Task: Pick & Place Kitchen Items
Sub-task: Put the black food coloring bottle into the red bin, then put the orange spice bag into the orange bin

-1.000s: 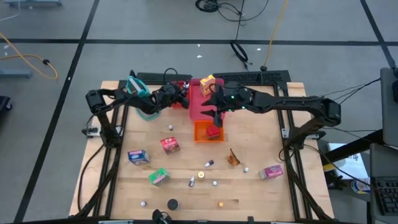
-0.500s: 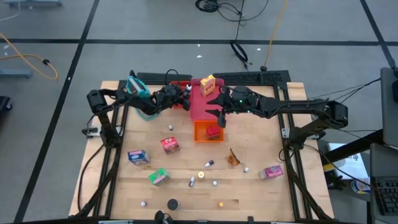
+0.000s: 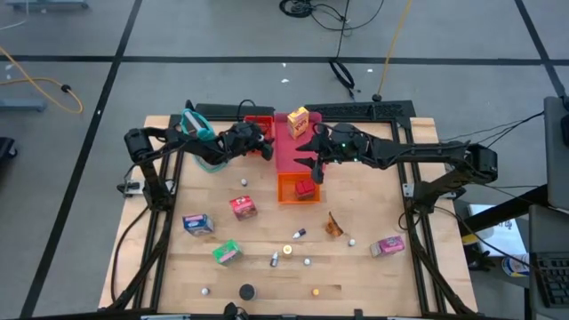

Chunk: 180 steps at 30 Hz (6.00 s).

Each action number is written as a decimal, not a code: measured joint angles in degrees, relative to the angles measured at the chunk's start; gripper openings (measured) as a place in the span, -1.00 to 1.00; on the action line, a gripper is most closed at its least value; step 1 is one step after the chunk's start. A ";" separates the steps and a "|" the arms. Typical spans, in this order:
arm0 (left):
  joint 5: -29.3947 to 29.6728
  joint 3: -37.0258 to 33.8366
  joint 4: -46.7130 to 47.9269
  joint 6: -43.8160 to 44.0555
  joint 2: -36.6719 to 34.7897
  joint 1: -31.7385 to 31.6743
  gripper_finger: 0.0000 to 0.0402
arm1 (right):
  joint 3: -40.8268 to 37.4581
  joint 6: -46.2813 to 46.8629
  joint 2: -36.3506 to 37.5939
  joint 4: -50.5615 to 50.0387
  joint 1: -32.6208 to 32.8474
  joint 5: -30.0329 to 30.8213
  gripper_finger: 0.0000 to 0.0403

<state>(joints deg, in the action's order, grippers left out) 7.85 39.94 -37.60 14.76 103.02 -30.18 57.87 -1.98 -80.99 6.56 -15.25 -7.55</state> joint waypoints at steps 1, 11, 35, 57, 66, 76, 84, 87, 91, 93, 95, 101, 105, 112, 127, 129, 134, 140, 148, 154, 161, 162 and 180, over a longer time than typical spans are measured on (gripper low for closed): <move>-0.62 0.00 0.00 -0.26 0.00 0.06 0.10 | 0.00 0.22 0.00 -0.41 0.00 0.02 -0.16; -3.13 -0.04 0.37 -3.66 -2.05 0.05 0.12 | 0.02 1.14 0.00 -5.64 3.54 0.02 -0.16; -1.10 -0.02 29.69 -7.59 -32.59 8.16 0.12 | 0.04 21.21 1.25 -28.21 20.35 4.39 -0.16; 5.77 -0.02 30.62 -7.12 -33.48 17.62 0.12 | 0.09 50.83 7.16 -41.55 36.79 22.73 -0.16; 5.80 -0.02 31.14 -7.10 -33.46 18.69 0.12 | 0.04 55.70 6.95 -44.60 37.37 22.77 -0.16; 5.80 -0.02 31.92 -6.99 -33.46 18.69 0.12 | -4.99 60.23 5.79 -38.94 38.66 22.56 -0.17; 5.80 -0.02 31.86 -7.00 -33.46 18.70 0.12 | -7.58 62.52 5.84 -37.51 38.62 22.33 -0.61; 5.80 -0.02 31.89 -7.02 -33.46 18.72 0.12 | -7.58 59.96 5.88 -36.58 38.62 22.27 -0.92; 5.78 -0.02 31.89 -7.02 -33.46 18.69 0.12 | -7.58 57.97 5.88 -35.66 38.47 22.33 -0.98; 5.77 -0.02 31.86 -7.02 -33.46 18.69 0.12 | -7.54 56.95 6.04 -35.54 38.42 22.36 -0.99; 5.75 -0.02 31.87 -7.02 -33.46 18.71 0.12 | -7.07 56.39 6.21 -35.62 38.09 22.38 -0.99; 3.44 -0.02 31.35 -7.07 -33.46 18.74 0.12 | -3.68 49.98 7.28 -35.37 36.88 22.59 -1.00; 0.74 -0.02 29.94 -8.31 -33.46 19.20 0.12 | -0.81 44.46 8.36 -35.33 35.70 22.51 -1.00; -4.74 -0.02 24.53 -11.72 -33.46 20.52 0.12 | 3.60 32.91 8.59 -34.17 31.20 22.44 -1.00; -12.36 -0.02 15.74 -13.64 -33.45 21.21 0.12 | 4.00 15.35 7.68 -16.17 16.95 10.22 -1.00; -12.52 -0.02 14.53 -13.62 -33.16 21.21 0.12 | 4.00 14.47 7.68 -15.21 15.75 10.20 -1.00; -13.00 -0.02 11.53 -13.58 -31.70 21.21 0.12 | 4.00 12.46 5.86 -11.12 13.10 6.82 -1.00; -13.22 -0.02 9.84 -13.55 -29.56 21.23 0.12 | 5.56 11.04 2.10 -10.55 11.17 4.23 -1.00; -15.49 -0.02 8.42 -12.61 -28.17 21.18 0.12 | 9.68 8.32 -2.41 -10.55 10.11 1.27 -1.00; -15.97 -0.01 8.19 -12.23 -27.66 21.16 0.12 | 11.85 7.23 -4.54 -11.71 9.55 1.24 -1.00; -19.03 -0.02 7.74 -12.45 -27.32 21.16 0.12 | 11.89 7.06 -4.46 -11.29 9.53 1.24 -1.00; -19.70 -0.02 7.66 -12.33 -27.30 21.16 0.12 | 11.89 7.06 -4.46 -11.33 9.53 1.24 -1.00; -17.88 -0.02 9.02 -12.38 -27.36 21.16 0.12 | 11.87 7.45 -4.46 -14.74 9.60 1.39 -1.00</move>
<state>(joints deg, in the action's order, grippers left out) -10.02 39.92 -28.59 2.38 75.66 -9.02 69.73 5.48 -85.45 -8.18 -5.65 -6.16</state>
